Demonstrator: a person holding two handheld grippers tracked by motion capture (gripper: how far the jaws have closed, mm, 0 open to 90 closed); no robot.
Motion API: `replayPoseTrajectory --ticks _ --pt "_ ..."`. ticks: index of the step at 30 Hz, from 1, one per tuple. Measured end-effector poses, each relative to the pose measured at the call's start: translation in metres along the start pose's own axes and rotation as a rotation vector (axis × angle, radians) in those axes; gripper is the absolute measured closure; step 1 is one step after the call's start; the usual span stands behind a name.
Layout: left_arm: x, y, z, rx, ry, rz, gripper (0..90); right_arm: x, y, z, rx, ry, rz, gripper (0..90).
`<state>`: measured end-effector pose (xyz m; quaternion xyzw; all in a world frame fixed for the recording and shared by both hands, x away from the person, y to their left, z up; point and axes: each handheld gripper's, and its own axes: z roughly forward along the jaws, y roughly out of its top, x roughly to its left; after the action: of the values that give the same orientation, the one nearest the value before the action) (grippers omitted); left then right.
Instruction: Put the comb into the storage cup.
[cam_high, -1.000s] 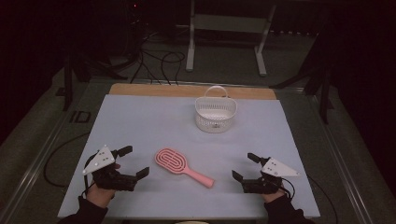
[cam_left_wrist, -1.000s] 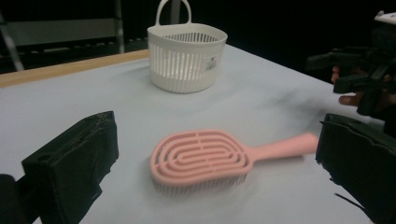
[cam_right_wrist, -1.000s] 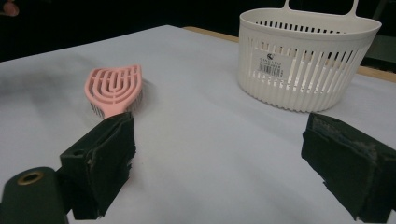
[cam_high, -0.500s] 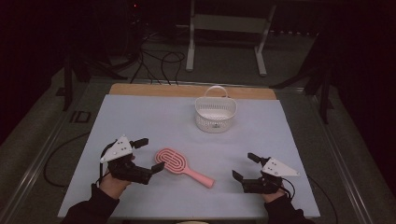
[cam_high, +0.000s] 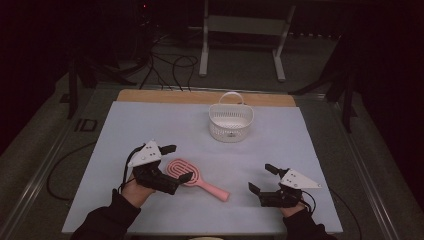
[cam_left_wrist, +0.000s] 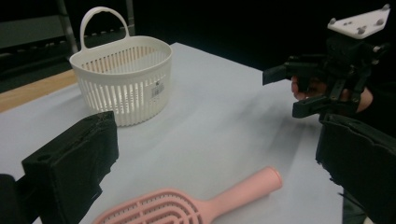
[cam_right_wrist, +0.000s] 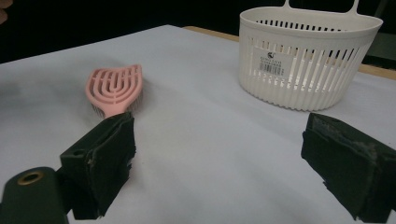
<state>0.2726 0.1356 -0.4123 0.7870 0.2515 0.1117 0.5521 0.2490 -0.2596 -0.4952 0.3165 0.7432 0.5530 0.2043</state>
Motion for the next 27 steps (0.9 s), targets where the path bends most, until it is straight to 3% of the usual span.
replayPoseTrajectory --ticks 7,13,17,20,24,27 --pt "-0.007 0.004 0.015 0.034 -0.02 0.023 0.2 0.0 0.0 0.0 0.002 0.002 0.001 9.6" --pt "-0.012 0.006 0.031 0.074 -0.061 0.0 0.2 0.0 0.0 0.0 0.006 0.001 0.011 9.6" --pt "-0.019 0.005 0.043 0.108 -0.035 0.009 1.4 0.0 0.0 0.001 0.005 0.003 0.008 9.6" --pt "-0.021 0.005 0.049 0.124 -0.044 0.011 2.1 0.0 0.0 0.0 0.007 0.004 0.009 9.6" --pt "-0.026 0.002 0.064 0.137 -0.056 -0.012 6.0 0.0 0.0 0.0 0.006 0.006 0.008 9.6" --pt "-0.03 0.0 0.071 0.143 -0.062 -0.007 16.4 0.0 0.0 0.0 0.005 0.008 0.005 9.6"
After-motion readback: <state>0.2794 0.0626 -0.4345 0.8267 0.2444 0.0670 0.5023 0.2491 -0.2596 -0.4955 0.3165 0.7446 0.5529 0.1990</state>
